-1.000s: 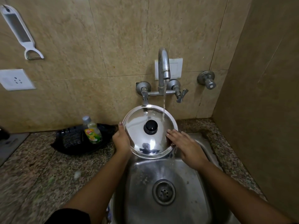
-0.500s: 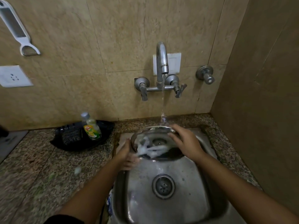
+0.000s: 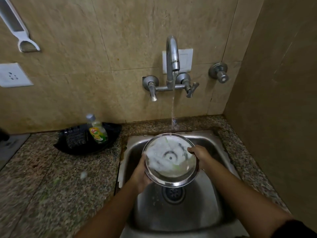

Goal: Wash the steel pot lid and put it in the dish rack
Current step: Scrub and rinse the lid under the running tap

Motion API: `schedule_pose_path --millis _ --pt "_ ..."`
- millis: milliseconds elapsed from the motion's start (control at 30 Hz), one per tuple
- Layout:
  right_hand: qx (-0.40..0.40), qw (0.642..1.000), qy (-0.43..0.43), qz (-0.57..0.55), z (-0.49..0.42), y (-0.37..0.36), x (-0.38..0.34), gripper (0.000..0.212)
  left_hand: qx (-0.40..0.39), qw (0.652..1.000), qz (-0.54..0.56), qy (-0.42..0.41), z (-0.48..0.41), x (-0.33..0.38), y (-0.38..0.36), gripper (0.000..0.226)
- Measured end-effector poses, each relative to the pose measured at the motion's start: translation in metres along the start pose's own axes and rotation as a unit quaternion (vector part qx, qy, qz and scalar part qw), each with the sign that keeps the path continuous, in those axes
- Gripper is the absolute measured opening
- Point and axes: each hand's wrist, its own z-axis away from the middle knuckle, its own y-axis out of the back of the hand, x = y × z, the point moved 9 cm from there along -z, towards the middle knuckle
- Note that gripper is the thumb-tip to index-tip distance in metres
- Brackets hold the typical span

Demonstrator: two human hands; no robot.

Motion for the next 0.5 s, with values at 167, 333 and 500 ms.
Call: schedule_pose_path --millis 167,333,500 --pt "0.098 0.963 0.109 0.226 0.002 0.003 -0.022 0.045 0.061 0.992 -0.053 -0.097 0.000 0.026 -0.018 0.055" --pt "0.120 0.779 0.308 0.533 0.027 -0.041 -0.080 0.063 0.081 0.989 -0.054 -0.112 -0.007 0.038 -0.037 0.045" --pt "-0.124 0.688 0.444 0.561 0.067 -0.115 -0.076 0.058 0.087 0.986 -0.074 -0.122 -0.015 0.055 -0.058 0.050"
